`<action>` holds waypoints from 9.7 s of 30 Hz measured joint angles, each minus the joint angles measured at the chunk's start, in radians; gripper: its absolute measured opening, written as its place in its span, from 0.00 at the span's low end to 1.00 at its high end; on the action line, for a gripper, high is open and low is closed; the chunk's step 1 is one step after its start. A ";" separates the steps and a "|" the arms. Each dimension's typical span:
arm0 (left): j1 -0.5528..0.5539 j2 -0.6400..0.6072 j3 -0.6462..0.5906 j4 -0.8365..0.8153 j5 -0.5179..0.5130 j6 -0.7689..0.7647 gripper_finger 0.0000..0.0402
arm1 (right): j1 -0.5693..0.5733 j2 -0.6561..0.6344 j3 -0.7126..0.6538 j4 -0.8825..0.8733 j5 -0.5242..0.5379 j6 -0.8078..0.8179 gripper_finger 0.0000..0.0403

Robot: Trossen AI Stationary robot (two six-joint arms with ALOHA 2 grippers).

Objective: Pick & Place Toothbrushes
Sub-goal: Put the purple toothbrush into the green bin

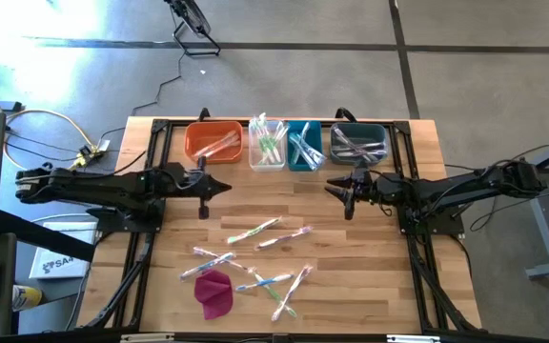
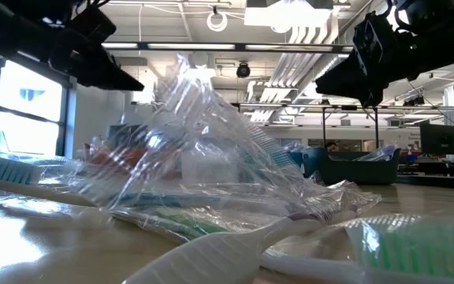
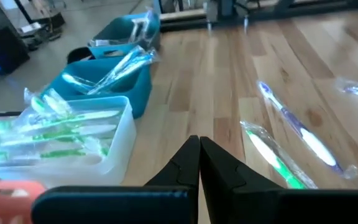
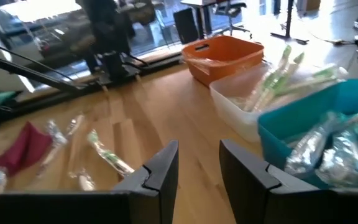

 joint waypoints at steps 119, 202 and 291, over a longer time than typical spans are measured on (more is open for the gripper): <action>0.014 -0.530 -0.251 -0.281 0.032 -0.062 0.01 | 0.170 0.764 0.587 -0.602 -0.187 -0.155 0.47; 0.014 -0.531 -0.252 -0.279 0.033 -0.058 0.01 | -0.153 0.261 0.764 -1.753 0.336 -0.063 0.01; 0.014 -0.530 -0.252 -0.279 -0.001 -0.051 0.01 | 0.069 0.568 0.764 -0.800 -0.117 -0.107 0.19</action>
